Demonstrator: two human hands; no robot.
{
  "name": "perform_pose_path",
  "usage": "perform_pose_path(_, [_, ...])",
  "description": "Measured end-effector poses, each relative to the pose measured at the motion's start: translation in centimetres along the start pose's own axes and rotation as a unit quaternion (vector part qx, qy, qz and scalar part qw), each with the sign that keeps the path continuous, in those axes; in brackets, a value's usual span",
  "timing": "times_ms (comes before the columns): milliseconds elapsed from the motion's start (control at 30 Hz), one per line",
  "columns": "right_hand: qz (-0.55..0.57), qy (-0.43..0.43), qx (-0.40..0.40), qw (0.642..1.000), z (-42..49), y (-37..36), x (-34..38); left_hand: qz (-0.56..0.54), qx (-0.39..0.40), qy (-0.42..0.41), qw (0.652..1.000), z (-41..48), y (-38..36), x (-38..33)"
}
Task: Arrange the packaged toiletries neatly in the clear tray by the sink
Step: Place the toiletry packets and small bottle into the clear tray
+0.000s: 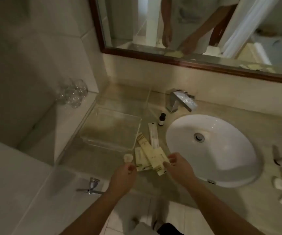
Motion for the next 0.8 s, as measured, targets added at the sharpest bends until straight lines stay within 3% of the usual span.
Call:
perform_pose_path(100, [-0.056,-0.011,0.017,0.998,2.2,-0.2,0.2,0.033,-0.033,0.039,0.998,1.2,-1.7,-0.5])
perform_pose_path(267, [-0.095,0.001,0.083,0.992,3.7,-1.1,0.0,-0.038,-0.142,0.117,0.982,1.2,-3.2,-1.8])
perform_pose_path(433, [-0.065,0.029,0.123,0.990,4.5,-1.0,-0.8,-0.113,-0.152,0.192,0.963,2.5,-4.3,-1.4])
perform_pose_path(633, [-0.062,0.080,0.052,0.994,5.7,2.6,-0.8,-0.182,-0.193,0.240,0.934,1.2,-3.9,-2.0])
perform_pose_path(800, [-0.021,0.129,-0.031,0.991,6.2,5.9,1.4,-0.192,-0.270,0.200,0.922,-1.1,-0.7,-3.4])
Point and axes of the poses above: each hand's wrist, its own z-axis towards the middle knuckle, its own y-axis out of the back of the hand, x = y × z, the point moved 4 cm from there along z, towards the middle knuckle
